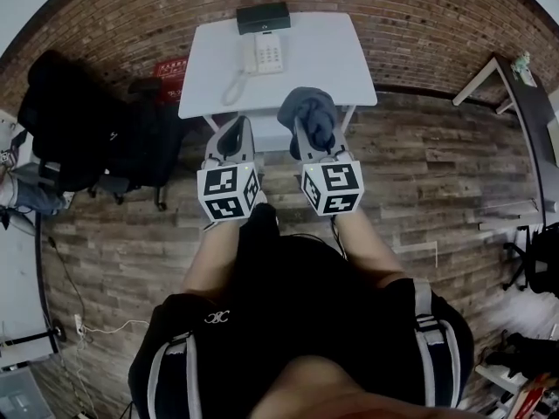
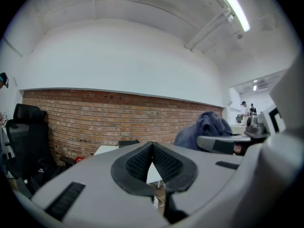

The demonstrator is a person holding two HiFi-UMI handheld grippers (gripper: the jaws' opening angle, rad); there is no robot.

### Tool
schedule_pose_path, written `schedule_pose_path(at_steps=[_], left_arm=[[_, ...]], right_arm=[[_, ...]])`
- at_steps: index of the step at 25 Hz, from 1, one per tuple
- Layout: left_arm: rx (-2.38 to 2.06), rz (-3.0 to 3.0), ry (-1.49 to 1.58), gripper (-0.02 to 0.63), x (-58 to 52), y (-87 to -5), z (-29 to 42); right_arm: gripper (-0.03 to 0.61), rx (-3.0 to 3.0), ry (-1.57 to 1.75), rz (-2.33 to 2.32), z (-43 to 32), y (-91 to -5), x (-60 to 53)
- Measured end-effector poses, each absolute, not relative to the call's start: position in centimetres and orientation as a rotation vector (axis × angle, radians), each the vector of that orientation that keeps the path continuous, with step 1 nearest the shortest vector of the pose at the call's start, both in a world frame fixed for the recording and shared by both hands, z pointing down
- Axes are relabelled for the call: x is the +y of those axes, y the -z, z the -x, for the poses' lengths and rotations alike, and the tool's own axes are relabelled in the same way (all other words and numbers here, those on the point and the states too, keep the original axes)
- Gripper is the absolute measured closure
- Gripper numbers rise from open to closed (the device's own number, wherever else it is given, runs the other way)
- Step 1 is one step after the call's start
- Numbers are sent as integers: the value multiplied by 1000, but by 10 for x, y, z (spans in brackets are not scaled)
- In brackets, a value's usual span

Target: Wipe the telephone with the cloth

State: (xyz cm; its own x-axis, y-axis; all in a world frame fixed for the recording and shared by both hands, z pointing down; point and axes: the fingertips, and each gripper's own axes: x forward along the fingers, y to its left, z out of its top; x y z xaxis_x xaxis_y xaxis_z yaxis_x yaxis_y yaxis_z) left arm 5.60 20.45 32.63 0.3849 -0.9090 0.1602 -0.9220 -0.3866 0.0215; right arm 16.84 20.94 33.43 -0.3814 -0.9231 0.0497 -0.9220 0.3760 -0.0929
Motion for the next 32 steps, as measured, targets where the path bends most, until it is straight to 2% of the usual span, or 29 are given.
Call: schedule_pose_path(at_steps=[8,22,32], left_arm=[[-1625,-2521,-140,612,136,-344,-46],[-1472,-2529,-192,612,-84,-369,-9],[-1371,-2514,-216,613,-182,-395,25]], right_arm=[[548,2623,167,1774,-154,-349,146],[548,2625,277,1892,-116,-374,-68],[548,2648,324,1978,-82,-390,-163]])
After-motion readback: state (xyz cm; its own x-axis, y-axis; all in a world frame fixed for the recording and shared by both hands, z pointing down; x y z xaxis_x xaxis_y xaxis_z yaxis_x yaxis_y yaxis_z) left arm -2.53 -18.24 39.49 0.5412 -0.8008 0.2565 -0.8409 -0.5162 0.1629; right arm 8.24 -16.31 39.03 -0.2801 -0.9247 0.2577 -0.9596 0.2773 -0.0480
